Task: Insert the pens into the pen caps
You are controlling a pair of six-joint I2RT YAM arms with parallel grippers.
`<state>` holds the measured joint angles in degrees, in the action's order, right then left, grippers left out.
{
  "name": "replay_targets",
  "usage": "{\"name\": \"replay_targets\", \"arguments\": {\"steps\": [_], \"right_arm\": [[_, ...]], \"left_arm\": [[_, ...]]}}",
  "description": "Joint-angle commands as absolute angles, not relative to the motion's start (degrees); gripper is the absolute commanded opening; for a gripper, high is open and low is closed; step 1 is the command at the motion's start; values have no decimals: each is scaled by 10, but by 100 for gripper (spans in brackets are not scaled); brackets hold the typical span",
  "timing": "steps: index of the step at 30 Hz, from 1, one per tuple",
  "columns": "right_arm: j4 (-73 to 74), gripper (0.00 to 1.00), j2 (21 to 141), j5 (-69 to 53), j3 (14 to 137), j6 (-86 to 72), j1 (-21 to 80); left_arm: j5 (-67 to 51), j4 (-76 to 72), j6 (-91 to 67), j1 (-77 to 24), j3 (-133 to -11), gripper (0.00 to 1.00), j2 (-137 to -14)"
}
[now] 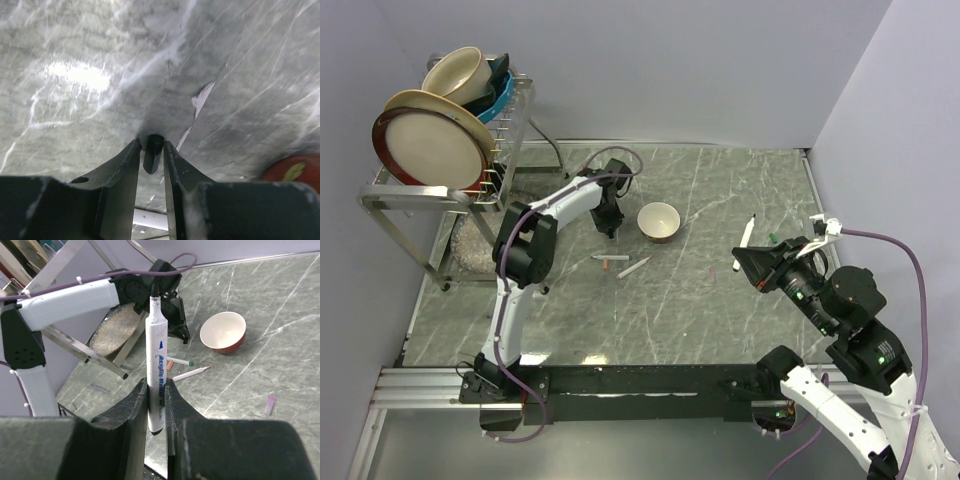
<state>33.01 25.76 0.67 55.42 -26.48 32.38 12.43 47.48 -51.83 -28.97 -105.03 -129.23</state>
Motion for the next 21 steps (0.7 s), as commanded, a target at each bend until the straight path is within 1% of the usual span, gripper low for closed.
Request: {"name": "replay_targets", "arguments": {"steps": [1,4,8,12,15,16,17,18,19,21], "right_arm": [[328,0,247,13,581,-263,325],[328,0,245,11,582,-265,326],[325,0,245,8,582,-267,325],[330,0,248,8,588,-265,326],[331,0,247,8,588,-266,325],[330,0,247,8,589,-267,326],[332,0,247,7,589,-267,325],[334,0,248,5,589,-269,326],[336,0,248,4,590,-271,325],[337,0,248,3,591,-275,326]], "left_arm": [[180,534,-484,-305,-1068,31,-1311],[185,533,-479,-307,-1054,29,-1308],[180,523,-468,-310,-1049,30,-1308],[171,521,-462,-317,-1052,27,-1315],[162,519,-464,-319,-1050,18,-1321],[160,517,-464,-319,-1047,13,-1320],[158,516,-464,-319,-1045,10,-1319],[156,515,-464,-319,-1043,3,-1316],[156,516,-466,-320,-1044,1,-1308],[154,514,-465,-319,-1044,1,-1293]]}}
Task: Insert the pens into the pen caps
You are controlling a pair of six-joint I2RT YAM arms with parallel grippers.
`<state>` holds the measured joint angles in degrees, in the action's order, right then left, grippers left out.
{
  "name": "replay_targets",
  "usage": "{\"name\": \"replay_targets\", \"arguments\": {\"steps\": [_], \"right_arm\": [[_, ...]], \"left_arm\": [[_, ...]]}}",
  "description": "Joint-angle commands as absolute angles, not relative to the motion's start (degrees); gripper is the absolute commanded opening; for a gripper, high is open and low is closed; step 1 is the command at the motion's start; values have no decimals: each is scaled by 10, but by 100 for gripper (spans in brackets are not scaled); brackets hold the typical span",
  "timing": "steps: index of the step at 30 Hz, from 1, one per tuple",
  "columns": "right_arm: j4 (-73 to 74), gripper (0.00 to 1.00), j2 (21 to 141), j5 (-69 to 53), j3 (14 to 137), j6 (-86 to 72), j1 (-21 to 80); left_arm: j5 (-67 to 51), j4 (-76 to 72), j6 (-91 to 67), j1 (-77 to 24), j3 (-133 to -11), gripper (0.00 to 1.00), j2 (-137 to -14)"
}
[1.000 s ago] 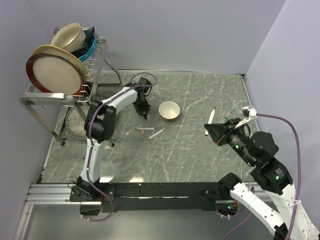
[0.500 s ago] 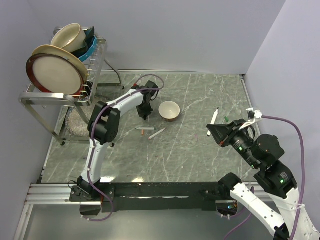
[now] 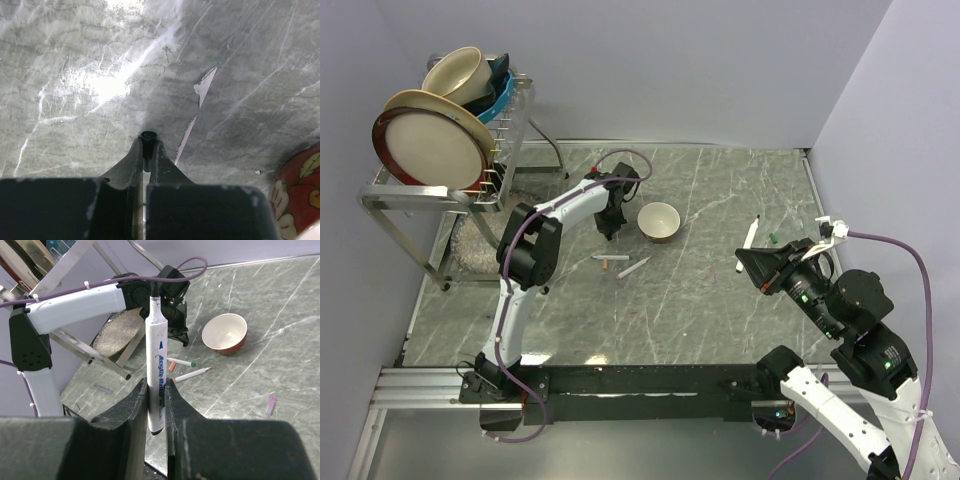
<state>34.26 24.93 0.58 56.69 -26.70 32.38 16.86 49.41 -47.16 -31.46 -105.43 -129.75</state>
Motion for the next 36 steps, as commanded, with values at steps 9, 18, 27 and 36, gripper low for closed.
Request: {"name": "replay_targets", "arguments": {"steps": [9,18,27,36], "right_arm": [[337,0,257,-42,565,-309,326],[160,0,277,-219,394,-397,327],[18,0,349,-259,305,-432,335],[1,0,382,-247,311,-444,371]], "left_arm": [[115,512,-459,-319,-1047,1,-1163],[-85,329,-445,-379,-871,1,-943],[-228,38,-578,-428,-665,1,-780],[-179,-11,-589,-445,-646,1,-758]]}}
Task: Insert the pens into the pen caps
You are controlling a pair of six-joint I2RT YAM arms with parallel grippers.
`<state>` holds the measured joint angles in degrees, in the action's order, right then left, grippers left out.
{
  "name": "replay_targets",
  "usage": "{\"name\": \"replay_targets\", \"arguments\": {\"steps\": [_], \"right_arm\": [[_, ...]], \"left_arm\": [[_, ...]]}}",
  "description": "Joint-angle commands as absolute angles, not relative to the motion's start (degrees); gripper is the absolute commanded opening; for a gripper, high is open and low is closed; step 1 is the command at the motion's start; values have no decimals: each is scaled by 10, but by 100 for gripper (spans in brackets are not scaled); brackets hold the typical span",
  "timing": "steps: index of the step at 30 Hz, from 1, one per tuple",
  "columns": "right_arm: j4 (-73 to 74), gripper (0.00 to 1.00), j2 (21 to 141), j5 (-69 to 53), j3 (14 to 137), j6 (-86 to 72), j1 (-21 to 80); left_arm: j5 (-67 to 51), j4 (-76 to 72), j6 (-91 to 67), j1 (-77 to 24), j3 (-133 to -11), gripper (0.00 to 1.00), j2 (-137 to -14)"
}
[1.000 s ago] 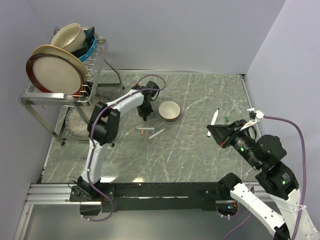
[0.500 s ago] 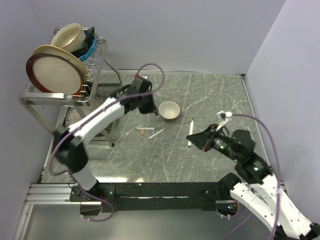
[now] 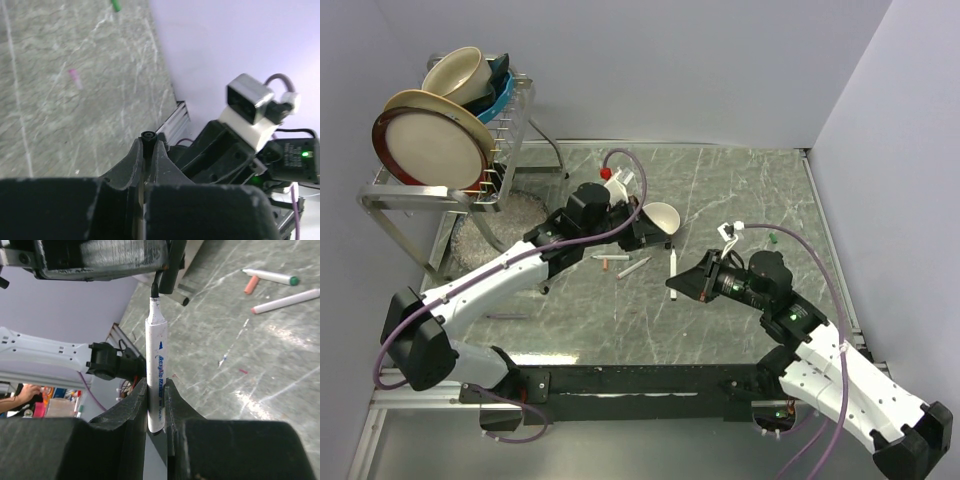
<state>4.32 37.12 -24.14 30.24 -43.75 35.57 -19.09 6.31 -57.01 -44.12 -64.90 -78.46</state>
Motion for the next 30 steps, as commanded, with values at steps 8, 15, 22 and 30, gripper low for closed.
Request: {"name": "replay_targets", "arguments": {"steps": [8,15,22,30], "right_arm": [[-18,0,391,-237,314,-449,383],[-21,0,381,-235,313,-459,383],[-23,0,375,-233,316,-461,383],[-34,0,374,-235,316,-469,383]], "left_arm": [[-174,-14,-587,-446,-669,1,-763],[-175,-22,-577,-446,-657,1,-751],[-181,-27,-571,-446,-651,1,-750],[-187,-50,-565,-454,-635,1,-752]]}}
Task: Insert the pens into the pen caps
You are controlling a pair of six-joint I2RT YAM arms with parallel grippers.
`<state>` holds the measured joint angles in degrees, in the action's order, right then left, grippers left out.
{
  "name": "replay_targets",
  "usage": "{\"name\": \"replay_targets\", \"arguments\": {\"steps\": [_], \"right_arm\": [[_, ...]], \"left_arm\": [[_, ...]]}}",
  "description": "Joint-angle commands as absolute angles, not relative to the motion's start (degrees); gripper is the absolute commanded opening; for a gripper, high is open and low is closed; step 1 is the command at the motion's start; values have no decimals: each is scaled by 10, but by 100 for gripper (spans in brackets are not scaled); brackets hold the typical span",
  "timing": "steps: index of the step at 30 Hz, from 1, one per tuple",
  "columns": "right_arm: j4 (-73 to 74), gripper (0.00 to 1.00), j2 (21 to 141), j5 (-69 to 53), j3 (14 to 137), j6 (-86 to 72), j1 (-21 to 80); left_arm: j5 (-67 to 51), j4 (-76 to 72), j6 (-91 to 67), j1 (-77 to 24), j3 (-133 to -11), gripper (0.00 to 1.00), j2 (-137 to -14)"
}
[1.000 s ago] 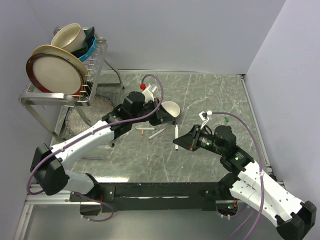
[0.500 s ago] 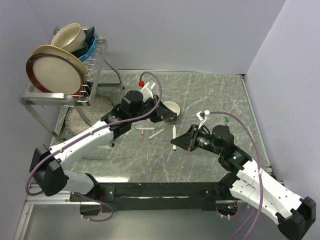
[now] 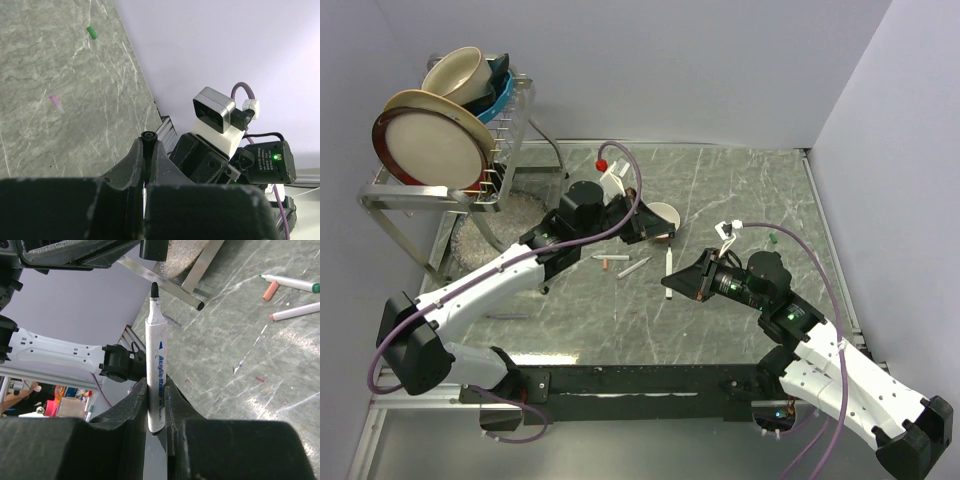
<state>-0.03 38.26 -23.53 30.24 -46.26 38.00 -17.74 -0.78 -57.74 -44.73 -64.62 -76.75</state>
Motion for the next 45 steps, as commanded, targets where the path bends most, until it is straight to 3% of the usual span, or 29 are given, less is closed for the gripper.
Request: {"name": "replay_targets", "arguments": {"steps": [1,45], "right_arm": [[-34,0,374,-234,316,-469,383],[-51,0,378,-245,297,-483,384]], "left_arm": [[-186,-50,-560,-454,-635,1,-751],[-156,-41,-556,-460,-658,1,-743]]}}
